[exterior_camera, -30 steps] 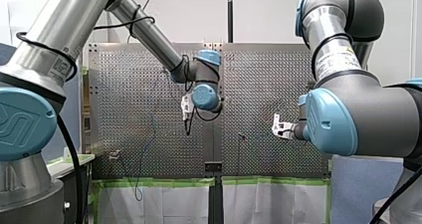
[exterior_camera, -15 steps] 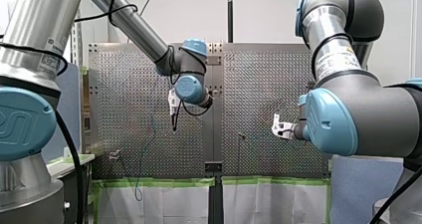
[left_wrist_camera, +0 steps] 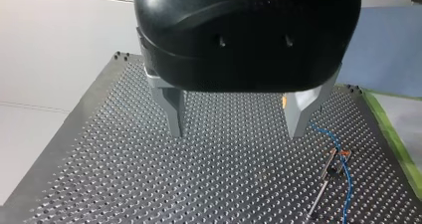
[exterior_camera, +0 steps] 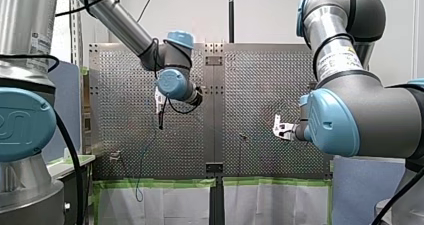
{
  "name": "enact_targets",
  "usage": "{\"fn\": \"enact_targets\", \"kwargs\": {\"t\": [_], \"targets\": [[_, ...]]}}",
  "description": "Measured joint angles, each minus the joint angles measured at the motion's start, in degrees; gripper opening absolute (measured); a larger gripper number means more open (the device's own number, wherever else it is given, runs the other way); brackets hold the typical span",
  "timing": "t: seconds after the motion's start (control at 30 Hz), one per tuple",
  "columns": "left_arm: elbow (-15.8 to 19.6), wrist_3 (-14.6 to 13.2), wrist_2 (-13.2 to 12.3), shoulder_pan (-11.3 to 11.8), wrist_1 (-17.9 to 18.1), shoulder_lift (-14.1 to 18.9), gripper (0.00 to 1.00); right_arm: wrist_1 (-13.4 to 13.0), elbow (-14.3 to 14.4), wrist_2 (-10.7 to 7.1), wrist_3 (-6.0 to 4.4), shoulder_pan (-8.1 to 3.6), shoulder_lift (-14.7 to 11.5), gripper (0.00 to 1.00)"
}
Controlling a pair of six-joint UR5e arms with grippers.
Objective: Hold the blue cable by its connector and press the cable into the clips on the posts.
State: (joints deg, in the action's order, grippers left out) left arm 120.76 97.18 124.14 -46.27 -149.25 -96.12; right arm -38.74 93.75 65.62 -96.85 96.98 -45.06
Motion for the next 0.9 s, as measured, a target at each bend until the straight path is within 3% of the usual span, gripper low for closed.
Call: {"fn": "enact_targets", "kwargs": {"t": [0.2, 0.53, 0.9], "targets": [[3.32, 0.02, 0.0, 0.0, 0.13, 3.33, 1.0, 1.16, 0.02, 0.78, 1.11, -0.07, 0.0, 0.0], [7.03, 0.07, -0.52, 0.26, 2.56, 8.81, 1.0, 3.24, 0.11, 3.89, 3.01, -0.17, -0.07, 0.0], [11.43, 0.25, -1.71, 1.21, 8.94, 8.08, 1.0, 3.65, 1.47, 5.82, 3.83, -0.67, -1.52, 0.0]]}}
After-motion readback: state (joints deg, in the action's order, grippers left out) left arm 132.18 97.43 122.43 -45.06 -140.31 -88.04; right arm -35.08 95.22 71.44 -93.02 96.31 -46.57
